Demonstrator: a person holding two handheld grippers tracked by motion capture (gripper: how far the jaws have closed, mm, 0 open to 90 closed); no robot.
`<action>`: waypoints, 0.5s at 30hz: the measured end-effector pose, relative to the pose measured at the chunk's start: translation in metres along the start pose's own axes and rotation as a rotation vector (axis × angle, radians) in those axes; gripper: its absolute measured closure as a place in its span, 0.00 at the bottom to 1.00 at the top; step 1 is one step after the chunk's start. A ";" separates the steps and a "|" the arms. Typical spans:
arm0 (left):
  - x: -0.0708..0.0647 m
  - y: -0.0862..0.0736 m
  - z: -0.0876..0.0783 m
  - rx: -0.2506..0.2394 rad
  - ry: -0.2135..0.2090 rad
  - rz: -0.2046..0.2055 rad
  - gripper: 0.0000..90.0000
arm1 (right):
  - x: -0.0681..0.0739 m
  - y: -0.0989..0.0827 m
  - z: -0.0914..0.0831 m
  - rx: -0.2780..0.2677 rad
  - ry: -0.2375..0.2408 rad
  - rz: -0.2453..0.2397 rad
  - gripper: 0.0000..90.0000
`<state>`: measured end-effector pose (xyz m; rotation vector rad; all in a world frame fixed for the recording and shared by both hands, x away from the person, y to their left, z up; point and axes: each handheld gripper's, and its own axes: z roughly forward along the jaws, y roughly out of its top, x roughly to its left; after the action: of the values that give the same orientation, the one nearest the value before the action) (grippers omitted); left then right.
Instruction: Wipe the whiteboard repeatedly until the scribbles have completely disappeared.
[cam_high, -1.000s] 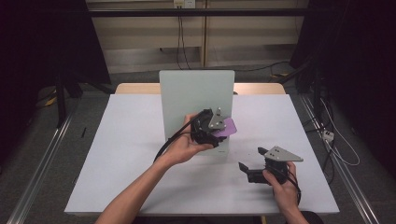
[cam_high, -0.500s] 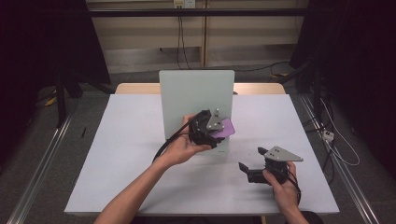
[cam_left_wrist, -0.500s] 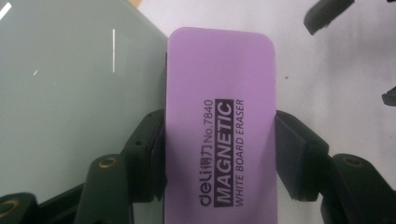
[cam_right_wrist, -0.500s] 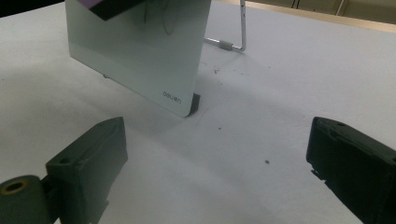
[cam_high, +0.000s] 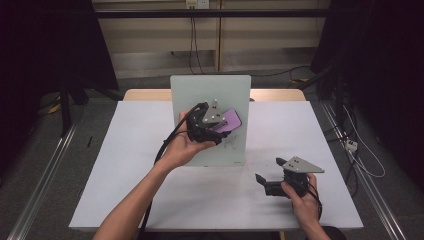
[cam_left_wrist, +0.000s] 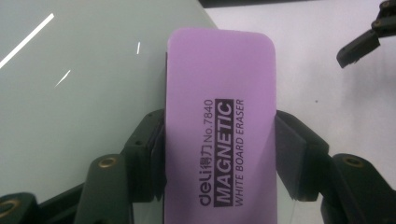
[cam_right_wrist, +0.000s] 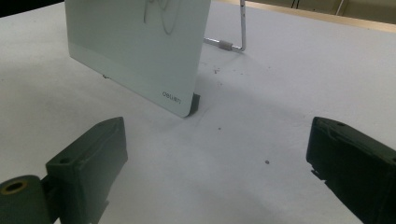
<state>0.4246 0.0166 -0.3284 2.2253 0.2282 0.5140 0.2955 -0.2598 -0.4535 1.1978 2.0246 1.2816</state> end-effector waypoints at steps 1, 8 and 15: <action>0.001 -0.001 -0.001 -0.006 0.003 -0.002 0.45 | 0.000 0.000 0.000 -0.001 0.001 -0.001 0.06; -0.003 -0.012 -0.004 0.013 0.010 0.007 0.45 | 0.000 0.000 0.000 -0.001 0.002 0.000 0.06; -0.011 -0.025 0.001 0.048 -0.008 0.017 0.45 | 0.000 0.000 0.000 0.000 0.001 0.000 0.06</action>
<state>0.4147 0.0287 -0.3513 2.2771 0.2196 0.5136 0.2956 -0.2597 -0.4536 1.1972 2.0248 1.2824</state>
